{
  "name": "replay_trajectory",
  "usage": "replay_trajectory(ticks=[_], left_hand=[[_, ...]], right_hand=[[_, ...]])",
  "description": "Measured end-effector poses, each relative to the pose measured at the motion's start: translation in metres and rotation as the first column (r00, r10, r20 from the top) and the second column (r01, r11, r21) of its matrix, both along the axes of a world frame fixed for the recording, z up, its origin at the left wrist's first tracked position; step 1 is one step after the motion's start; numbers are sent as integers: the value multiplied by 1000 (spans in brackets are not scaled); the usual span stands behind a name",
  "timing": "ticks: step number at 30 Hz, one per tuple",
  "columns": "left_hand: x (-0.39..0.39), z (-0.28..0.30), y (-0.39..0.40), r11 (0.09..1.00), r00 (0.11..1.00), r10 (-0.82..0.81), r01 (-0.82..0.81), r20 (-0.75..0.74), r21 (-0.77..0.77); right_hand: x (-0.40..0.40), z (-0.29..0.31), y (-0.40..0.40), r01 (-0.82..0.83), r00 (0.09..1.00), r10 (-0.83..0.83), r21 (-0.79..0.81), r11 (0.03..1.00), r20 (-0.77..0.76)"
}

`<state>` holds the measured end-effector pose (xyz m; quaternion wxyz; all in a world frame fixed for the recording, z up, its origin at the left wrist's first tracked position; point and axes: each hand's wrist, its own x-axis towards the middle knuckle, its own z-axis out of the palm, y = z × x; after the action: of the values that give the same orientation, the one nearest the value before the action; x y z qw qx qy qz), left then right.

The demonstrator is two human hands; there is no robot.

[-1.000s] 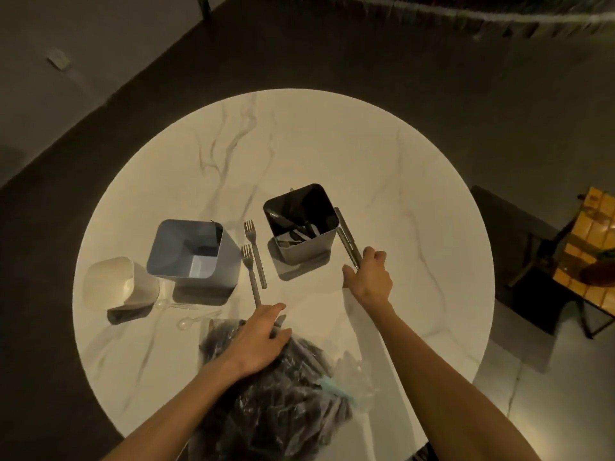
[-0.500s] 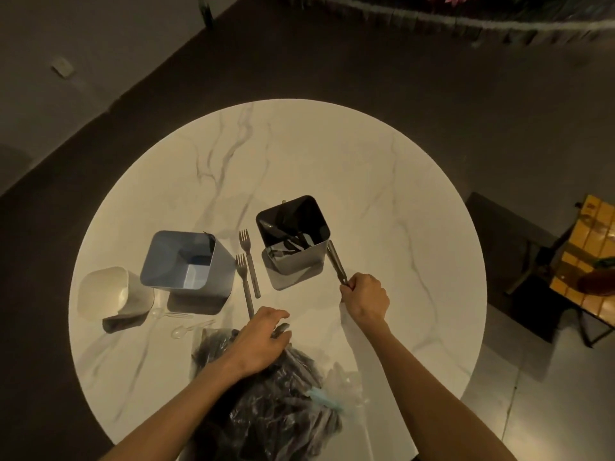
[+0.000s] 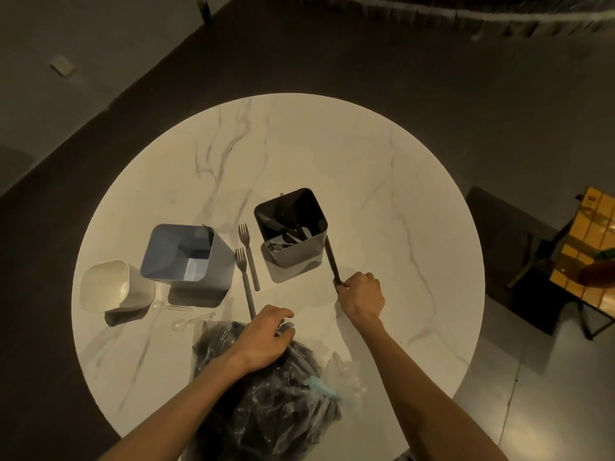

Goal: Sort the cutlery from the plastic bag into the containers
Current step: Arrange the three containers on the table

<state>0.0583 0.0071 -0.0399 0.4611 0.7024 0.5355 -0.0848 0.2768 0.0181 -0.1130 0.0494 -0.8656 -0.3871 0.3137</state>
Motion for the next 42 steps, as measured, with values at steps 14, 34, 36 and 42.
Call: replay_trajectory(ticks=[14,34,36,42], left_hand=[[16,70,27,981,985,23,-56,173,186],[16,132,113,938,867,92,-240,490,249],[8,119,124,911,848,193,-342,494,232],[-28,70,118,888,839,410,-458,358,55]], right_hand=[[51,130,-13,-17,989,67,353,936,-131],[-26,265,90,-312,837,532,685,658,-130],[-25,254,106,-311,878,474,674,670,-66],[-13,214,129,-370,898,439,510,776,-16]])
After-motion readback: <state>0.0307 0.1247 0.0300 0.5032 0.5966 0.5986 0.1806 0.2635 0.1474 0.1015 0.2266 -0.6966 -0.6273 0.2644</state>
